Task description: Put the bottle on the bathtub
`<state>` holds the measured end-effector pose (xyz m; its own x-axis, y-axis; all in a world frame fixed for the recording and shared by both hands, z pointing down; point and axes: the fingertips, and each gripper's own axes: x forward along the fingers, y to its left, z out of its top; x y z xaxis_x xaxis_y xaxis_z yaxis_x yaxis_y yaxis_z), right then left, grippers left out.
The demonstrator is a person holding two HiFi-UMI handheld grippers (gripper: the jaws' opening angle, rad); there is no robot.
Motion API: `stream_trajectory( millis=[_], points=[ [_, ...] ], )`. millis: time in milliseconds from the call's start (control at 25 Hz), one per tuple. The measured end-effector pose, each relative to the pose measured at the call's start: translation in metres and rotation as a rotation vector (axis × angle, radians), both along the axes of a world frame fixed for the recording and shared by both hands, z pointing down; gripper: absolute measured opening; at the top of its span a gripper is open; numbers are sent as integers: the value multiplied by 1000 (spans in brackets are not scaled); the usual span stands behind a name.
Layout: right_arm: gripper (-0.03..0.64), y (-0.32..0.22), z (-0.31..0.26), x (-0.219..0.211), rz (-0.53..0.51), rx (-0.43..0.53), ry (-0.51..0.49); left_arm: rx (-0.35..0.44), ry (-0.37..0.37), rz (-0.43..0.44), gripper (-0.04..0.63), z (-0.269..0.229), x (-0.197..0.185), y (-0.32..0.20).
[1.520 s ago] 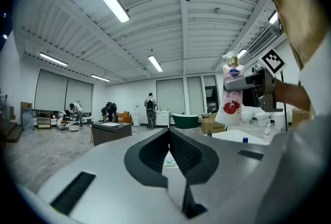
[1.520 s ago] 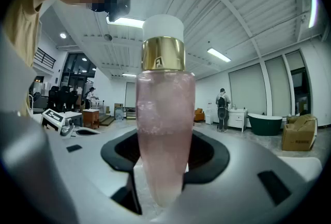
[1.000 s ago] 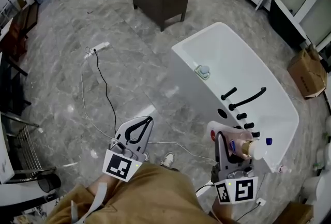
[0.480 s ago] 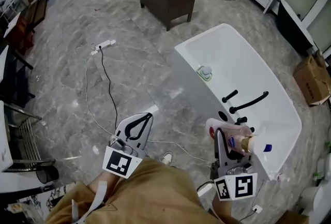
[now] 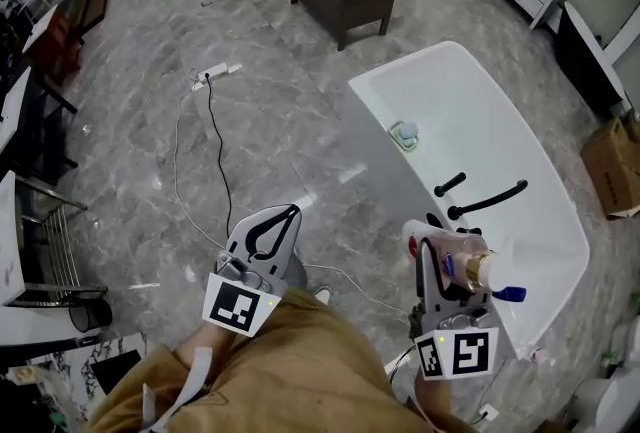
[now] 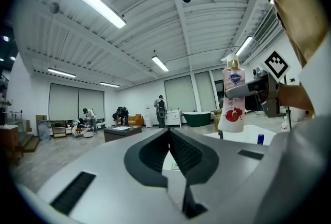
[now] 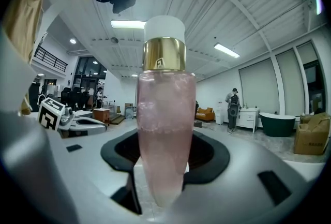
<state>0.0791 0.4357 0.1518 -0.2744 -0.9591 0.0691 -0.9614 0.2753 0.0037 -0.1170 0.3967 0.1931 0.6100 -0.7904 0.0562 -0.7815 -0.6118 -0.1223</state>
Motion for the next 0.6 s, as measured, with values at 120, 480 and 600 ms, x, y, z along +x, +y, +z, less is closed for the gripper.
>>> stream_trajectory(
  millis=[120,480,600],
  points=[
    [233,-4,1,1,4,9,20,12,-1,4,8,2,4,-5],
    [233,-42,-1,12,43,21,32,12,-8,54,8,12,15,-48],
    [233,-68,3,11,40,-3,33,-11,-2,40,8,18,9,-76]
  ],
)
